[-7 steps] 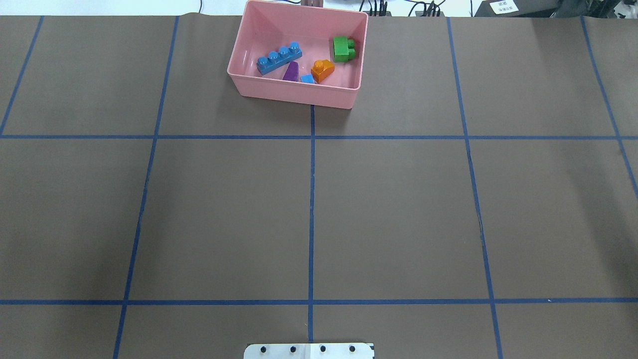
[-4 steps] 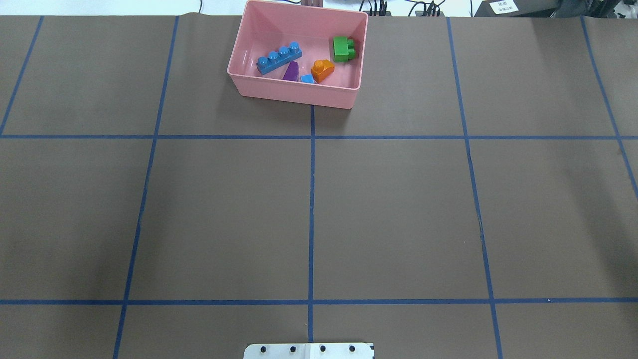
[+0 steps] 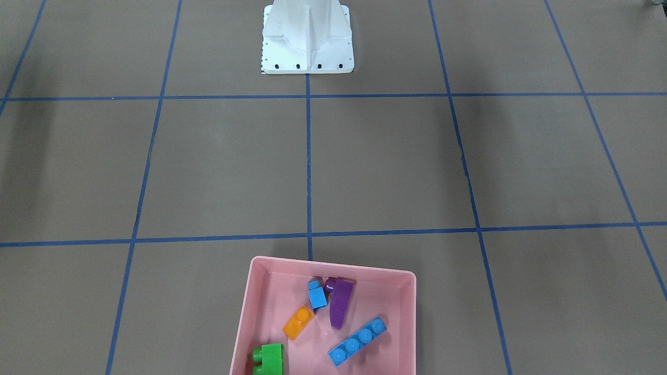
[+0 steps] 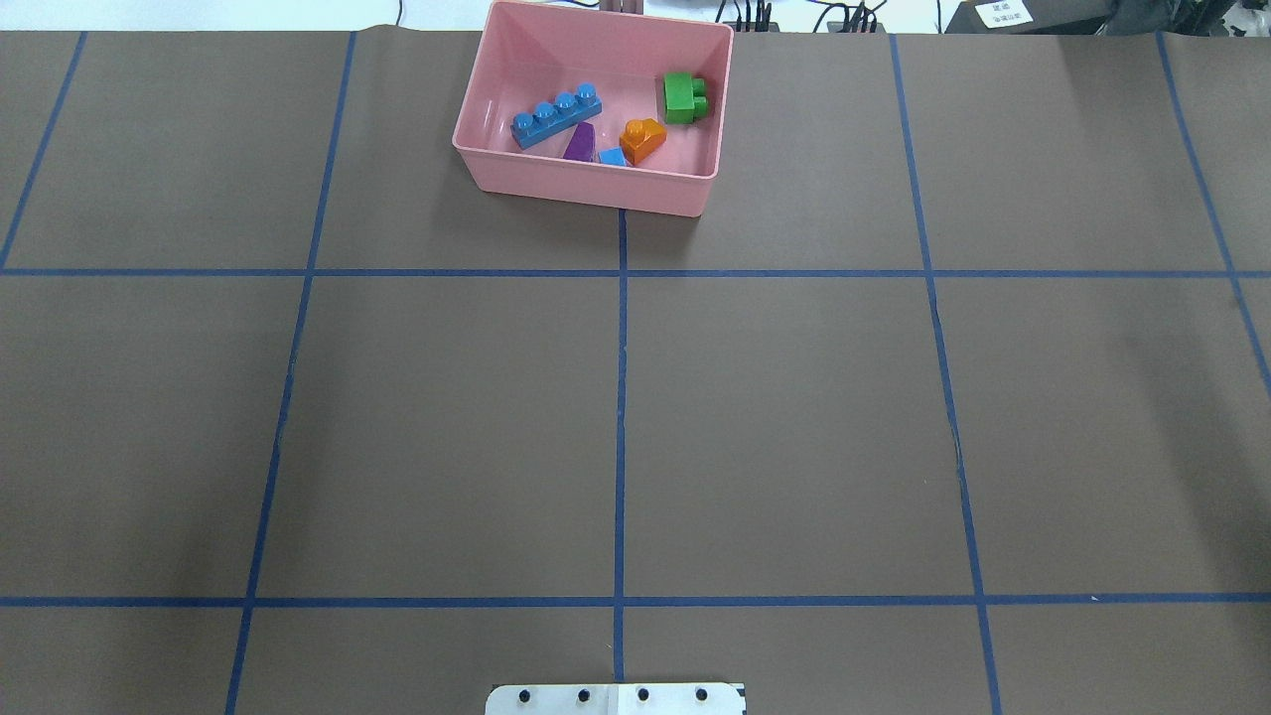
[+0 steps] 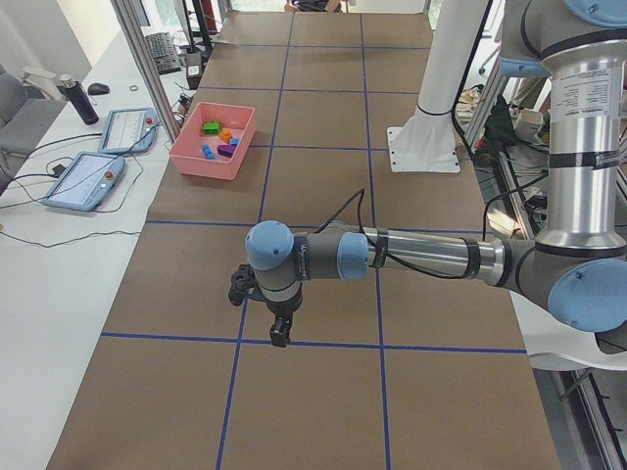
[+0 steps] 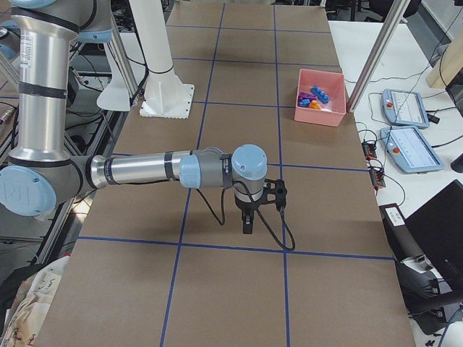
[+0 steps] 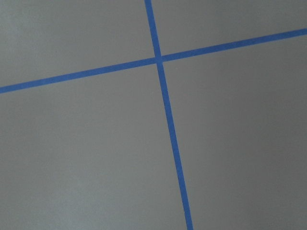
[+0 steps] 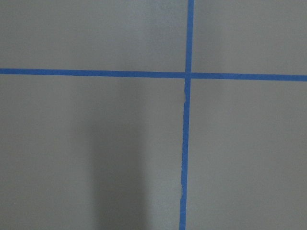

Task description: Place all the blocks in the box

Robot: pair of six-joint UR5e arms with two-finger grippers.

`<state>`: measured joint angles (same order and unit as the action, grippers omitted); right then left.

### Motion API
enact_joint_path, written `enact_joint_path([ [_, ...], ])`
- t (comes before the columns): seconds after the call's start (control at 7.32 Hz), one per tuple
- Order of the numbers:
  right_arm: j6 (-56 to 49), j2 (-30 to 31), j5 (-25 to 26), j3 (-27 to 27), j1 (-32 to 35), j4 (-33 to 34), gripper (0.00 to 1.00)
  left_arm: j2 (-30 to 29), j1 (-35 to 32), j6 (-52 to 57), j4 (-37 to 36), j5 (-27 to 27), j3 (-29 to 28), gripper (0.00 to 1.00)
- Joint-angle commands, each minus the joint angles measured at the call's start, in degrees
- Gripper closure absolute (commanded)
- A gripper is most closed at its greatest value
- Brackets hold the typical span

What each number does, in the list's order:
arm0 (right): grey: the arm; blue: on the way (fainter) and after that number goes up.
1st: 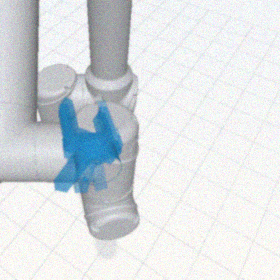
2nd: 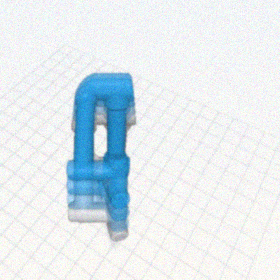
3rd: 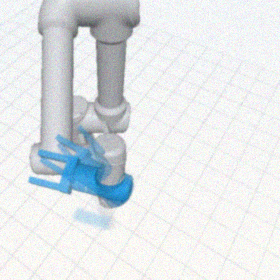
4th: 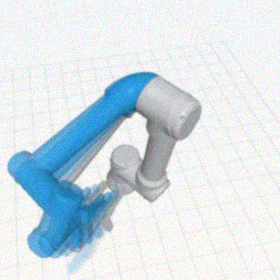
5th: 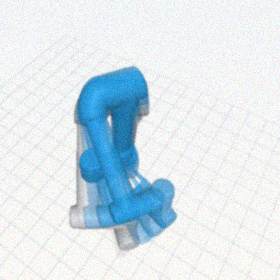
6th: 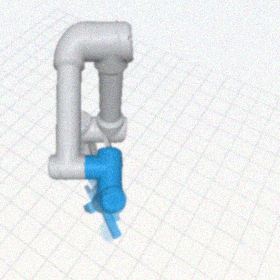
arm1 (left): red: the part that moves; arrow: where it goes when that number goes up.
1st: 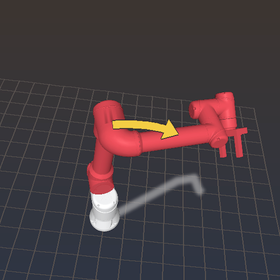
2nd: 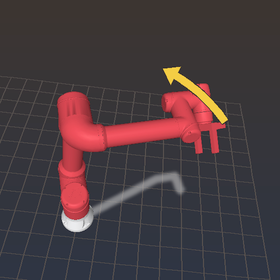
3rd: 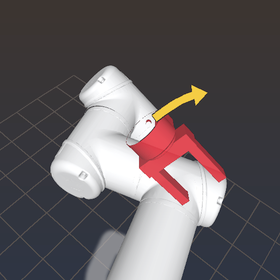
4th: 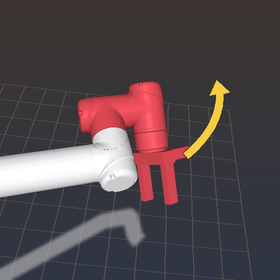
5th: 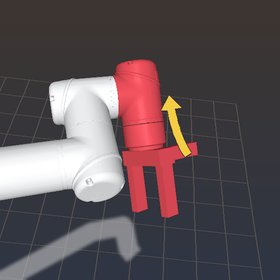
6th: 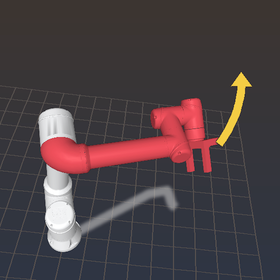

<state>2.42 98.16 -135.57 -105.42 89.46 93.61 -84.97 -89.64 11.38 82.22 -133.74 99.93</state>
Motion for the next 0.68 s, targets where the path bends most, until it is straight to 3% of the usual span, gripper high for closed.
enact_joint_path([
  [0.0,-0.5,0.2,4.2,-0.1,-0.5,0.1,0.0,0.5,-0.3,-0.3,-0.4,0.0,0.2,0.0],
  [0.55,-0.5,0.4,6.8,-0.3,-3.3,4.0,0.0,0.0,-0.1,-5.8,-0.2,-0.4,0.0,0.0],
])
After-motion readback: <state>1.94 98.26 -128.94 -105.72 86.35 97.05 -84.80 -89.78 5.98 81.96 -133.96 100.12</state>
